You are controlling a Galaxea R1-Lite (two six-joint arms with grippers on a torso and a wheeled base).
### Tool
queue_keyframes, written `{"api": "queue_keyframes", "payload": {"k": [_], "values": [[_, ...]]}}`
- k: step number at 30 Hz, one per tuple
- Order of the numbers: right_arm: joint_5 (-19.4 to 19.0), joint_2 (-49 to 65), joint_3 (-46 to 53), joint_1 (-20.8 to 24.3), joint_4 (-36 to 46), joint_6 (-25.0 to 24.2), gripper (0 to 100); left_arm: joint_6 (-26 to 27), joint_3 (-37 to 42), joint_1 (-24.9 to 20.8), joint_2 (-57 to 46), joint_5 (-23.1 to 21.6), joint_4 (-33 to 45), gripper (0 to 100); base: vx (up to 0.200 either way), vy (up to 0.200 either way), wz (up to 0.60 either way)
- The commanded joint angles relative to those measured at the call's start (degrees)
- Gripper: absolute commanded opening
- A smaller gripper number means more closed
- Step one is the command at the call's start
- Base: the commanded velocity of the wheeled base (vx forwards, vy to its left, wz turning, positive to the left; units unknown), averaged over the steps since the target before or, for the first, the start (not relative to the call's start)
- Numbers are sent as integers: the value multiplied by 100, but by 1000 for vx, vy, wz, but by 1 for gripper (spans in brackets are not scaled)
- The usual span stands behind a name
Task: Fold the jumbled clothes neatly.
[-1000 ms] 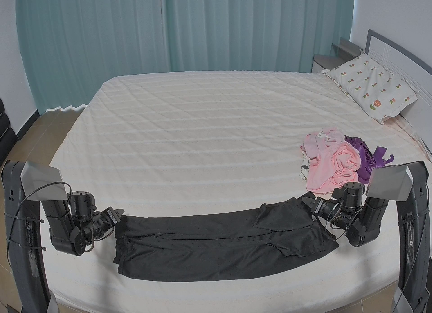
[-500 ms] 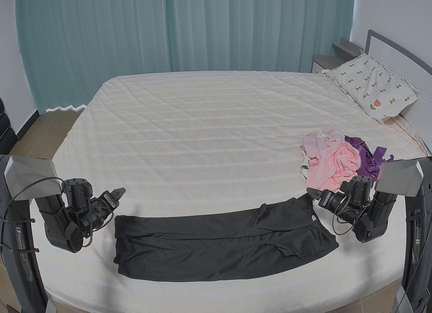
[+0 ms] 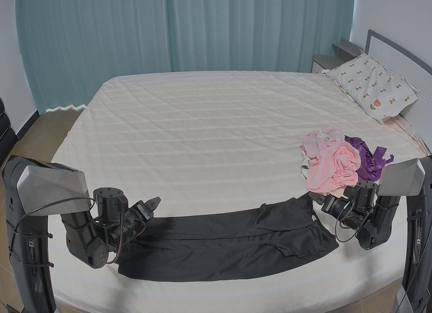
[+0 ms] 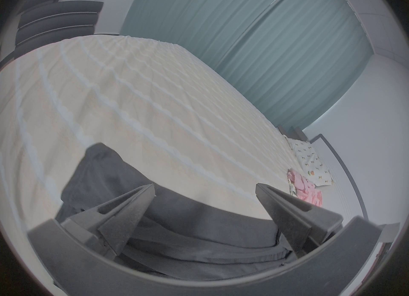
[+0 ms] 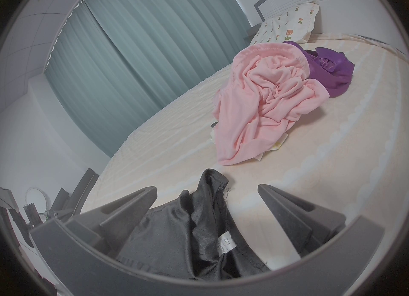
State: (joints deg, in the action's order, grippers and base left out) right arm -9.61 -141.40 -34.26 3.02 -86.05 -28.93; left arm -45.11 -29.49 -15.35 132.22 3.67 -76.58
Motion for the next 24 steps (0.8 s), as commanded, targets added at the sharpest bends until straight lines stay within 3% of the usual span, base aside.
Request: {"api": "queue_keyframes", "payload": {"k": [1,6,24], "values": [[-6,-19,68,23,-52,-8,100,11,13,-197,340,55,-103,100,0,0,0],[-6,-19,51,40,-61,-8,100,221,356,-487,594,46,-463,100,0,0,0],[11,7,77,32,-61,-16,100,1056,1288,-610,586,-42,-656,100,0,0,0]]}}
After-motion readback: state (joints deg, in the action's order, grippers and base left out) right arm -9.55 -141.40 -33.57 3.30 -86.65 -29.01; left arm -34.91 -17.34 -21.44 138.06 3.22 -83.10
